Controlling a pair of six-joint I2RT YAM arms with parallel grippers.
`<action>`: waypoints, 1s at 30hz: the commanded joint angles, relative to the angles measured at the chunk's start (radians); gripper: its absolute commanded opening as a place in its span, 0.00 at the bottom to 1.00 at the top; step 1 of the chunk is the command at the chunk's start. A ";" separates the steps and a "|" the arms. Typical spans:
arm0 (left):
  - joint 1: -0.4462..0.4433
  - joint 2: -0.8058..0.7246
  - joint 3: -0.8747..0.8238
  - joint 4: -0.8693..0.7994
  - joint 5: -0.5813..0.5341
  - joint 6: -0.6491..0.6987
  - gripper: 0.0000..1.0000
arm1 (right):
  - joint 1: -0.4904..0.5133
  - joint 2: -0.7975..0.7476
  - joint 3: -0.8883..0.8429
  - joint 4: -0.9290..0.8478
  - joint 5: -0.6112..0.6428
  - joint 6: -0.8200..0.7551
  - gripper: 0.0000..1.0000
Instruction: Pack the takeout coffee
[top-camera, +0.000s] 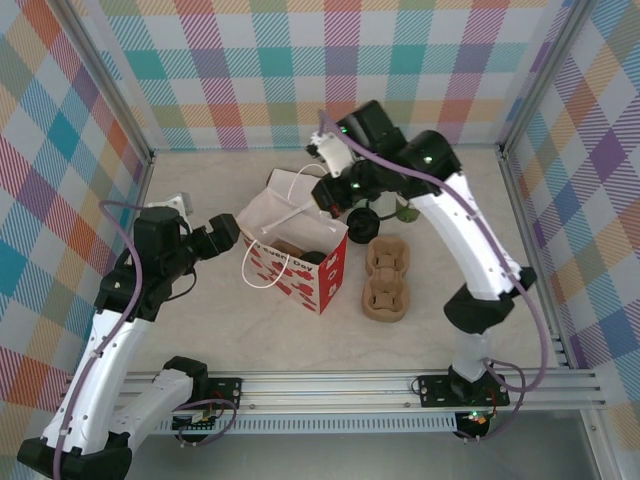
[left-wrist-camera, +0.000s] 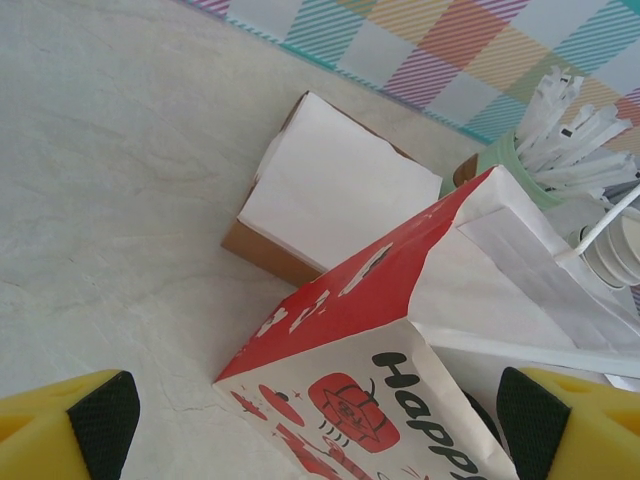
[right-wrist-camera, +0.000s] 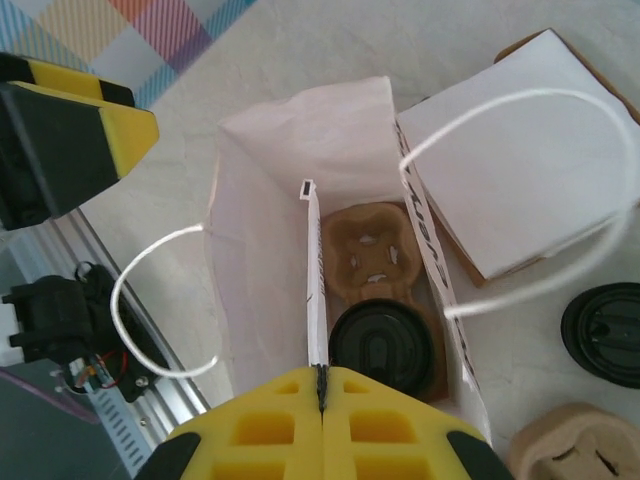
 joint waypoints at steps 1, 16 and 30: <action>-0.001 0.005 0.013 0.009 0.017 -0.030 0.94 | 0.033 0.084 0.089 -0.043 0.052 -0.045 0.06; 0.000 0.026 -0.004 0.039 0.045 -0.098 0.95 | 0.076 0.204 0.127 0.042 0.050 -0.066 0.36; 0.004 0.113 -0.007 0.153 0.182 -0.207 0.97 | 0.022 -0.112 -0.154 0.027 0.289 -0.055 0.70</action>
